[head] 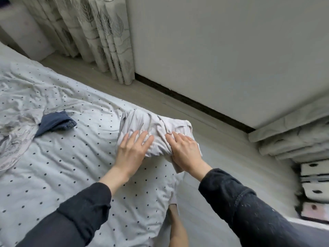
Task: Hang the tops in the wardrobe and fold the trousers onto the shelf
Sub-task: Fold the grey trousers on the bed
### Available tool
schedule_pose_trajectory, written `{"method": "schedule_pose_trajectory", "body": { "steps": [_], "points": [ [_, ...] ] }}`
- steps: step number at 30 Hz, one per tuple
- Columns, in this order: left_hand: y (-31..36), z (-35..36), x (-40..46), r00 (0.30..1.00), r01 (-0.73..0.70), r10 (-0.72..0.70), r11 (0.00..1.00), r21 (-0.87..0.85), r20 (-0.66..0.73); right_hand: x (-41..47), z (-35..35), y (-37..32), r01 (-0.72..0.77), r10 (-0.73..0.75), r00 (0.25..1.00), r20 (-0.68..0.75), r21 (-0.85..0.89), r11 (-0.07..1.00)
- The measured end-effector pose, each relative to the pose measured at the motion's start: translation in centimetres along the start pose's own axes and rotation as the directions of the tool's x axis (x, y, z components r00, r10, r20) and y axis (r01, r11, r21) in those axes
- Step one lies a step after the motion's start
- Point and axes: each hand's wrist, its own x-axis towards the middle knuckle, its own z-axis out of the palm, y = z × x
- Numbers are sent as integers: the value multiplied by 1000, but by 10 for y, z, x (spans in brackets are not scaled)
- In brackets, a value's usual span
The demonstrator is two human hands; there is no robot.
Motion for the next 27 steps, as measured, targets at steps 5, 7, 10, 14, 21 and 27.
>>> {"method": "schedule_pose_trajectory", "body": {
  "steps": [5,7,10,14,21,27],
  "points": [
    [59,-30,19,975,-209,201,974,-87,-96,-68,-67,19,-163,149,979,-139,-99,982],
    [97,-43,21,953,-291,272,944,-155,-133,-113,-93,26,-264,234,953,-194,-146,953],
    [154,-57,13,899,-433,402,877,-208,-173,-182,-121,28,-407,360,902,-237,-194,893],
    [245,-77,2,764,-645,605,719,-257,-224,-291,-159,28,-595,505,792,-343,-253,763],
    [399,-130,-13,520,-841,792,411,-351,-320,-439,-238,25,-794,662,608,-438,-359,491],
    [519,-188,-29,339,-922,835,204,-329,-433,-545,-311,21,-880,743,448,-498,-395,266]
  ]
}}
